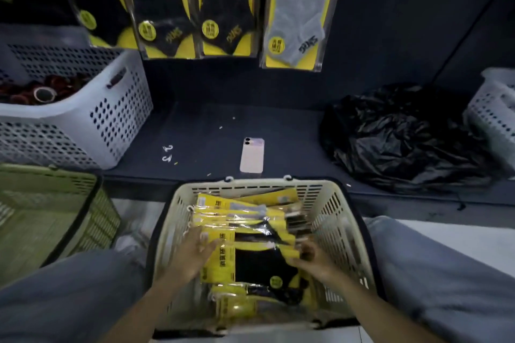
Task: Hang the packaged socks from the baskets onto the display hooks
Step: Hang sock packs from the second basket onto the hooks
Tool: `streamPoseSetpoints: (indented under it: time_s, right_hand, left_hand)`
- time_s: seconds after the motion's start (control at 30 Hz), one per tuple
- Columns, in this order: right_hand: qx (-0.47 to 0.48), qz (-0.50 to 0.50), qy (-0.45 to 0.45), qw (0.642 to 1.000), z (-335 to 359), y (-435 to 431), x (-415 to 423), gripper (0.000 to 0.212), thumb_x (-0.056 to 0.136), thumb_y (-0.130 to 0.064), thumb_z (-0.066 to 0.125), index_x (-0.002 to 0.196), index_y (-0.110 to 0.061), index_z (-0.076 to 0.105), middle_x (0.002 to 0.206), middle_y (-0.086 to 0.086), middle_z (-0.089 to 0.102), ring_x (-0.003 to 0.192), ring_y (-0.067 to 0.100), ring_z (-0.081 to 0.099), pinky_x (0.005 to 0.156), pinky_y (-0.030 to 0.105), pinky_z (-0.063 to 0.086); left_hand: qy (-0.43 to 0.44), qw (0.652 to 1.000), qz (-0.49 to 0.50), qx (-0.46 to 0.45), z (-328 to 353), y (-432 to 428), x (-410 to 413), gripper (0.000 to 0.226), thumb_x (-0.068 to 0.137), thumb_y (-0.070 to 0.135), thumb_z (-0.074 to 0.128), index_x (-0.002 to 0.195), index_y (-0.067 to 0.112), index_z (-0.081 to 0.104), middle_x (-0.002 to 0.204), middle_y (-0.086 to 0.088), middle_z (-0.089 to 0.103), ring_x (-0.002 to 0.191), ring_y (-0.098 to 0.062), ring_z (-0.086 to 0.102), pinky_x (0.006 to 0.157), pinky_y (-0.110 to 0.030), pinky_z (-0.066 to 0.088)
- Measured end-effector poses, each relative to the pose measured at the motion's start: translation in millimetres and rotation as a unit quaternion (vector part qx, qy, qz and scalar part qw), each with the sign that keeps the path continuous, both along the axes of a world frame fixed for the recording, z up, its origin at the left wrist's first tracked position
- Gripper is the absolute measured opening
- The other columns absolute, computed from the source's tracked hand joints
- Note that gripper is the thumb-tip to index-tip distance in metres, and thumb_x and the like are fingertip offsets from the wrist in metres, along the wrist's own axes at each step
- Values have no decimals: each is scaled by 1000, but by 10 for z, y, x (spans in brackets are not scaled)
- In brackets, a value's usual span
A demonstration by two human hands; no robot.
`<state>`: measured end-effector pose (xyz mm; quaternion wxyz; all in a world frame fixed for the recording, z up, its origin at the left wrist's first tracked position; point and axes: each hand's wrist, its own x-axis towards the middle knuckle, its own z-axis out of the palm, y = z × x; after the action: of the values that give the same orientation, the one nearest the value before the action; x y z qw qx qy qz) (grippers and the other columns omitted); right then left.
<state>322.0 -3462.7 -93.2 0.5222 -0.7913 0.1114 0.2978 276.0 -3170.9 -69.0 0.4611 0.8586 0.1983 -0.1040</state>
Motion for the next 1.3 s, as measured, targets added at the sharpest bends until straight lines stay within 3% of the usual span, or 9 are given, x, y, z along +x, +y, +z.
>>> streamPoseSetpoints:
  time_s: [0.1, 0.27, 0.47, 0.7, 0.87, 0.93, 1.03, 1.2, 1.3]
  right_hand:
    - [-41, 36, 18, 998, -100, 82, -15, 65, 72, -20, 83, 127, -12, 51, 125, 2, 55, 117, 20, 54, 89, 24, 44]
    - [-75, 57, 35, 995, -139, 250, -10, 82, 66, -43, 83, 135, -19, 45, 131, -2, 54, 121, 20, 52, 102, 40, 45]
    - [26, 49, 46, 997, 63, 301, -36, 58, 72, -45, 78, 120, -39, 47, 117, -15, 54, 109, 10, 51, 93, 31, 44]
    - [86, -58, -12, 995, 601, 347, -28, 27, 82, -32, 71, 106, -19, 65, 102, 1, 73, 88, 11, 69, 73, 25, 54]
    - [133, -141, -100, 976, 1347, 141, 186, 24, 81, -31, 73, 98, -15, 68, 77, -7, 75, 72, 7, 71, 71, 27, 55]
    - [166, -183, -128, 961, 1707, 36, 284, 28, 82, -31, 73, 103, -13, 69, 92, 2, 75, 87, 19, 71, 88, 38, 55]
    - [243, -218, -149, 933, 2251, -77, 403, 29, 83, -34, 71, 106, -15, 68, 90, 2, 76, 80, 18, 73, 70, 33, 59]
    - [358, -220, -122, 899, 2740, 129, 506, 50, 79, -46, 66, 116, -13, 67, 107, 10, 72, 93, 26, 70, 86, 42, 56]
    - [418, -177, -92, 886, 2705, 338, 456, 56, 76, -49, 60, 121, -16, 64, 115, 10, 69, 105, 26, 67, 87, 41, 53]
  left_hand:
    - [14, 1000, -22, 15, -152, 72, -34, 85, 70, 65, 56, 139, 18, 39, 132, 6, 46, 124, -19, 47, 101, -45, 43]
    - [13, 1000, -21, 11, -181, 50, 11, 76, 81, 41, 66, 145, 18, 32, 146, -4, 36, 112, -9, 45, 96, -32, 41]
    - [20, 998, 5, -66, -145, 61, -19, 77, 84, 36, 66, 148, 22, 25, 153, -3, 27, 132, -22, 38, 101, -37, 39]
    - [29, 991, 43, -125, 173, -28, -75, 71, 81, 45, 63, 141, 16, 38, 142, -10, 46, 124, -30, 49, 99, -46, 45]
    - [15, 988, 100, -115, 815, -199, 124, 99, 74, 65, 61, 148, 13, 22, 151, -9, 33, 133, -30, 39, 108, -47, 36]
    - [11, 976, 122, -181, 1205, -298, 220, 120, 59, 74, 63, 150, 12, 14, 151, -9, 32, 134, -29, 38, 107, -49, 35]
    - [20, 935, 94, -340, 1773, -492, 324, 138, 44, 74, 71, 151, 18, 6, 152, -11, 28, 128, -28, 45, 102, -46, 44]
    - [-74, 876, -16, -477, 2411, -871, 596, 103, 57, 53, 70, 145, 17, 29, 136, -5, 50, 119, -21, 53, 90, -38, 50]
    - [-198, 883, -56, -421, 2597, -856, 729, 52, 60, 52, 71, 103, 23, 65, 94, 0, 70, 92, -16, 66, 84, -33, 55]
